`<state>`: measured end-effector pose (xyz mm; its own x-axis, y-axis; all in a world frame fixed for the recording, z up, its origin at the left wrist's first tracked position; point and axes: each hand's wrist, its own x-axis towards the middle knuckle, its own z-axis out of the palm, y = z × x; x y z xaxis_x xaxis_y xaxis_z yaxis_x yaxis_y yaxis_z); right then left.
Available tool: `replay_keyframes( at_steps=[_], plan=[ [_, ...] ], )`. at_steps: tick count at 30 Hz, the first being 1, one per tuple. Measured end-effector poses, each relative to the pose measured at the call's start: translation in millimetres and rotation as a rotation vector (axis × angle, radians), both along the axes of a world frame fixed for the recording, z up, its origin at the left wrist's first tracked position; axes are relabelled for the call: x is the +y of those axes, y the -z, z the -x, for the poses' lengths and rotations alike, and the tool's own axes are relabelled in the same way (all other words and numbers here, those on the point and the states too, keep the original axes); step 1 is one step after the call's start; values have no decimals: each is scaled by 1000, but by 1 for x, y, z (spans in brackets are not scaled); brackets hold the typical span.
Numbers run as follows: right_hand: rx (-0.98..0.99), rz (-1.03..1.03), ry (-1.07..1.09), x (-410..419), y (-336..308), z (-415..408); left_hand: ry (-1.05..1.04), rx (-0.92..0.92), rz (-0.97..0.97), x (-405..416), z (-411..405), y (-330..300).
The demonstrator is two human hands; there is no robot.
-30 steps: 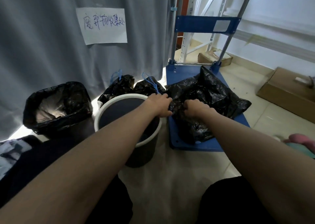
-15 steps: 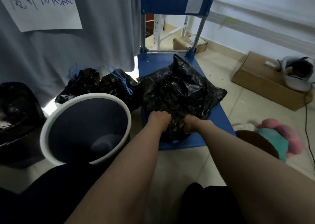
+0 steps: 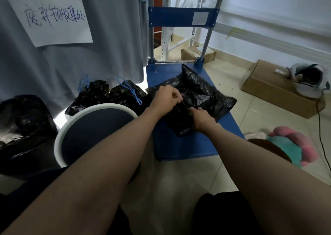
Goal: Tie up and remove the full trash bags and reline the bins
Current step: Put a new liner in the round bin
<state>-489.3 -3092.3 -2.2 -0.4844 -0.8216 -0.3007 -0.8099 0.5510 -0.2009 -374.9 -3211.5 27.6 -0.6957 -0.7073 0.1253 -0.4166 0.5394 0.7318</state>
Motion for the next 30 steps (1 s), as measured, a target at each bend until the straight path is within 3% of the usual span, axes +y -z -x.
replay_keyframes(
  at_steps=[3, 7, 12, 16, 20, 26, 28, 30],
  plan=[
    [88, 85, 51, 9, -12, -5, -142, 371, -230, -3, -3, -22],
    [103, 118, 103, 13, -26, -14, -120, 519, -377, -8, -7, -54],
    [199, 472, 214, -7, -70, -35, -119, 484, -108, -10, -33, -99],
    [185, 624, 100, -31, -118, -73, 66, 237, -12, -14, -85, -123],
    [-149, 824, -38, -50, -166, -114, -3, -17, 283, -25, -145, -136],
    [-655, 834, -195, -67, -206, -179, -192, -100, 426, -28, -206, -160],
    [-719, 842, -197, -71, -205, -195, -254, -118, 385, -29, -221, -167],
    [-658, 829, -193, -76, -201, -207, -289, -166, 327, -32, -234, -172]
  ],
)
